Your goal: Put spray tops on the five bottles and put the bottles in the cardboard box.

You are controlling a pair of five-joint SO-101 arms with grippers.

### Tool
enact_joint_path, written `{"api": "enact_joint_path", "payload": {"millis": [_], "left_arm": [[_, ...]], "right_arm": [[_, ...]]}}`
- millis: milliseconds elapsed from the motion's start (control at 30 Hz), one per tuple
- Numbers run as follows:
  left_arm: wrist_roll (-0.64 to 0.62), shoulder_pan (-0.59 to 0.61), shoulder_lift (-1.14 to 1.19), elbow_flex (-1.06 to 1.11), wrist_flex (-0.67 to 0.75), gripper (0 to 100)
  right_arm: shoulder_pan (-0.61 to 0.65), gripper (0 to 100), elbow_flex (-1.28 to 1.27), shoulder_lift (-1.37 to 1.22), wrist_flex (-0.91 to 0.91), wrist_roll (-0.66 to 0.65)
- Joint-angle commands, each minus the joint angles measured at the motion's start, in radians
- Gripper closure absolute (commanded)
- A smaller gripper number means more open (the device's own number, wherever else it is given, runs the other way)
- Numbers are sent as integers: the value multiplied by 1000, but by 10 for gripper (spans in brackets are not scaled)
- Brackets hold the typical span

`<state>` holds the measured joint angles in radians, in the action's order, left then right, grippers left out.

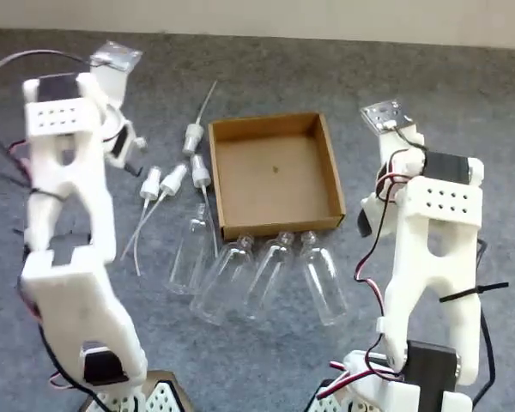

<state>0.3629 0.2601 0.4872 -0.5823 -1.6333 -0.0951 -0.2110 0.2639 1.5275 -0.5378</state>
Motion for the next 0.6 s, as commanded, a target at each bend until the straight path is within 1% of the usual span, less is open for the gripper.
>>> {"api": "enact_joint_path", "payload": {"millis": [0,167,267,467,500,567], "left_arm": [[-52,-58,216,-239,-6,820],[-78,-77,418,-435,-12,825],[-78,-77,504,-518,-14,825],[-78,-84,621,-564,-14,830],[-78,-84,633,-562,-14,838],[-78,-79,651,-565,-18,886]], "right_arm": [[13,995,15,42,-15,-12],[59,995,10,45,-10,-12],[68,995,10,45,-10,-12],[77,995,8,45,-10,-11],[77,995,8,47,-10,-11],[77,995,8,47,-8,-11]]}}
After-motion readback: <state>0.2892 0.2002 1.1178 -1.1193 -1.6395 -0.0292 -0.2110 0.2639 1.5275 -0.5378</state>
